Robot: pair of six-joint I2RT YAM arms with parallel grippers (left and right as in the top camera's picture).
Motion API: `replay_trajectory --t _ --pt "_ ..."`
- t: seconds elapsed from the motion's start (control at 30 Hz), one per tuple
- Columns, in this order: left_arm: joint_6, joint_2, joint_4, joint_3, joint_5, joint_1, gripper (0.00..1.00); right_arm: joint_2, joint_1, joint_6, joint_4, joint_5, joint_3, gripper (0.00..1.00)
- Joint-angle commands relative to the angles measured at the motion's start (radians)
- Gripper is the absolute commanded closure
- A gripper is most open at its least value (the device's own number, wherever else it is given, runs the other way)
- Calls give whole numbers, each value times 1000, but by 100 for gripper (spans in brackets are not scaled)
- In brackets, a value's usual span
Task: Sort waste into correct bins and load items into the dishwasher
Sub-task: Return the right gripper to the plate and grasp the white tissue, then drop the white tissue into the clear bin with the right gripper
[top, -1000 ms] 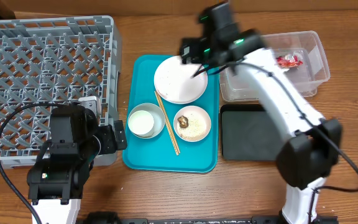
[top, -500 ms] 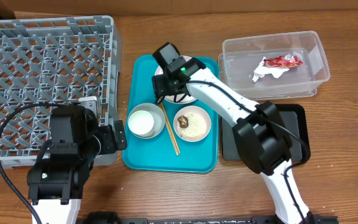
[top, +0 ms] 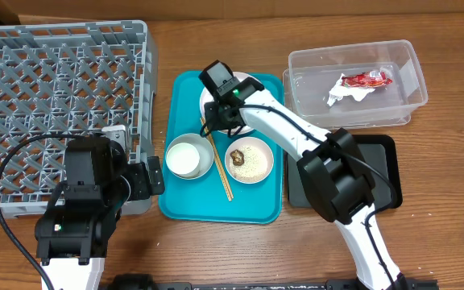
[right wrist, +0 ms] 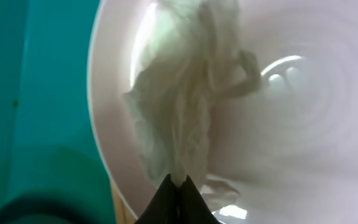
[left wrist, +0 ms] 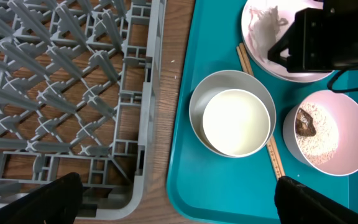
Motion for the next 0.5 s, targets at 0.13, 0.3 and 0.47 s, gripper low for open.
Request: replay_trajectory --t 0.13,0.3,0.47 --pt "-10 3 4 22 16 -5 0 -37 -109 -3 -159 14 129 96" --pt "-10 3 5 22 15 -5 0 -137 -229 -34 -275 13 231 96" --pt "-10 3 5 22 15 -5 0 -246 -327 -59 -329 14 232 96"
